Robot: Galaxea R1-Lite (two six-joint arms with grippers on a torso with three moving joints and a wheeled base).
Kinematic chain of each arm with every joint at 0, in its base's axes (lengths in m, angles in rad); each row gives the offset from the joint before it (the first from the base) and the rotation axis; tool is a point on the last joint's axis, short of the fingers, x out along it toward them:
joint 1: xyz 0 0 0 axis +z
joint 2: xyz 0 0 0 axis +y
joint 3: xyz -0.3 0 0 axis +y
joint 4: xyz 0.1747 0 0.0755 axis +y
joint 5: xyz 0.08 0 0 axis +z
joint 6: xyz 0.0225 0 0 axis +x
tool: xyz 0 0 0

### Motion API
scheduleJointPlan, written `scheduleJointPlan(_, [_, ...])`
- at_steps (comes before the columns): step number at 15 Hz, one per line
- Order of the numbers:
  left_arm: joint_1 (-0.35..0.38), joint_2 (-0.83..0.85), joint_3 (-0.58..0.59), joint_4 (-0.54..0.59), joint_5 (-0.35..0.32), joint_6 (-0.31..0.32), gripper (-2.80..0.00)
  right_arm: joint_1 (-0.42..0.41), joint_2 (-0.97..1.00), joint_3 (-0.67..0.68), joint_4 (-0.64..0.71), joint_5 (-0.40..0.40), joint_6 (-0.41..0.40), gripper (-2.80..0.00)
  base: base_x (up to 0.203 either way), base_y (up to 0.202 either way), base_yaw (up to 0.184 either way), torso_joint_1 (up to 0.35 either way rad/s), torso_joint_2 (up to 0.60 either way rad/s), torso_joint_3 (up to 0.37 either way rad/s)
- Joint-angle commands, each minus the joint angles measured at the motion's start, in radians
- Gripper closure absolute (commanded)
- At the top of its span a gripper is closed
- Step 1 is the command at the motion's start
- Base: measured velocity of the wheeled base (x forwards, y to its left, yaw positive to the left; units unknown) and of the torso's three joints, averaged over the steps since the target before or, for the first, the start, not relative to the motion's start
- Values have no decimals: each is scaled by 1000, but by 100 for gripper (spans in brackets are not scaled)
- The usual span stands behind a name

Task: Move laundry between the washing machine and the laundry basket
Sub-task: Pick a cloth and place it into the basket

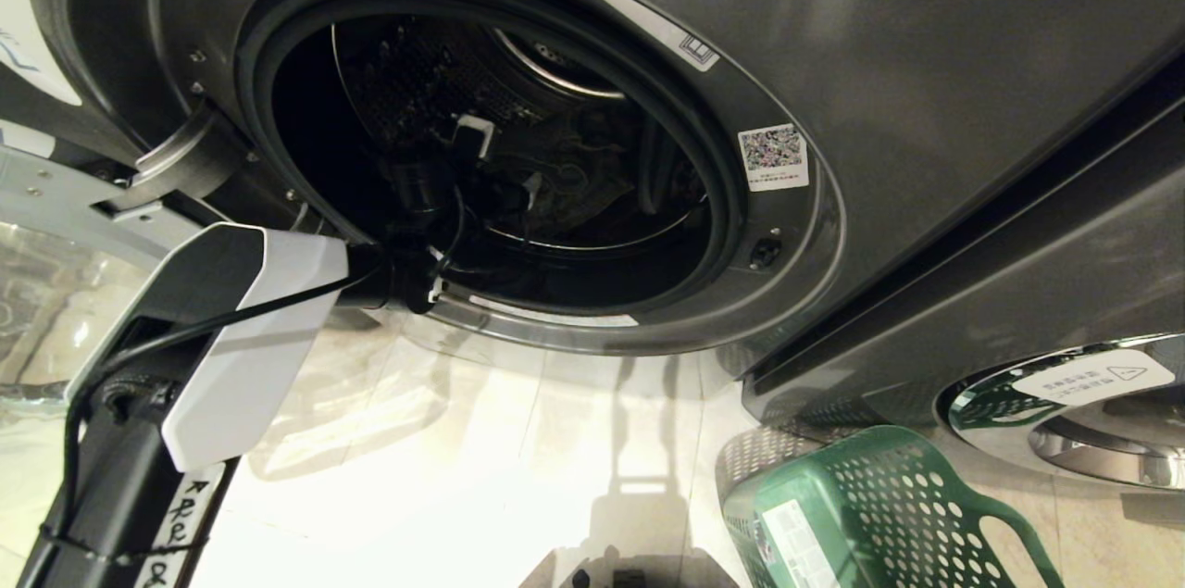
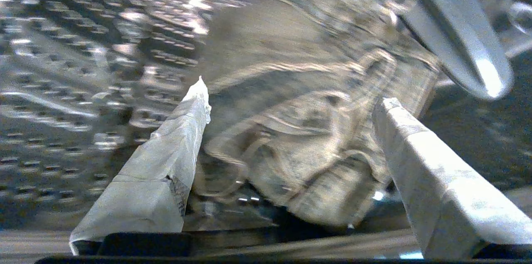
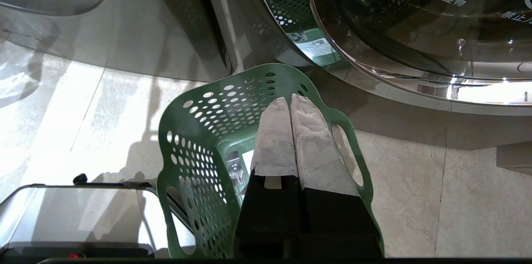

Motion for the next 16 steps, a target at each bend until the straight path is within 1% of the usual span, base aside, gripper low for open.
scheduleJointPlan(1, [-11, 17, 0, -3, 1, 21, -280, 1, -1, 0, 0, 0, 0, 0, 0, 0, 0, 0, 0, 0])
scheduleJointPlan(4, [-10, 24, 0, -4, 8, 148, -280, 0, 1, 0, 0, 0, 0, 0, 0, 0, 0, 0, 0, 0])
scheduleJointPlan(6, [3, 23, 0, -3, 20, 229, -280, 0, 1, 0, 0, 0, 0, 0, 0, 0, 0, 0, 0, 0])
scheduleJointPlan(9, [29, 34, 1, 4, 21, 368, -280, 0, 1, 0, 0, 0, 0, 0, 0, 0, 0, 0, 0, 0])
scheduleJointPlan(13, [30, 55, 1, -6, 43, 475, -280, 0, 1, 0, 0, 0, 0, 0, 0, 0, 0, 0, 0, 0])
scheduleJointPlan(15, [29, 56, 3, -7, 76, 502, -280, 1, 1, 0, 0, 0, 0, 0, 0, 0, 0, 0, 0, 0])
scheduleJointPlan(16, [29, 56, 3, -6, 93, 502, -280, 0, 1, 0, 0, 0, 0, 0, 0, 0, 0, 0, 0, 0])
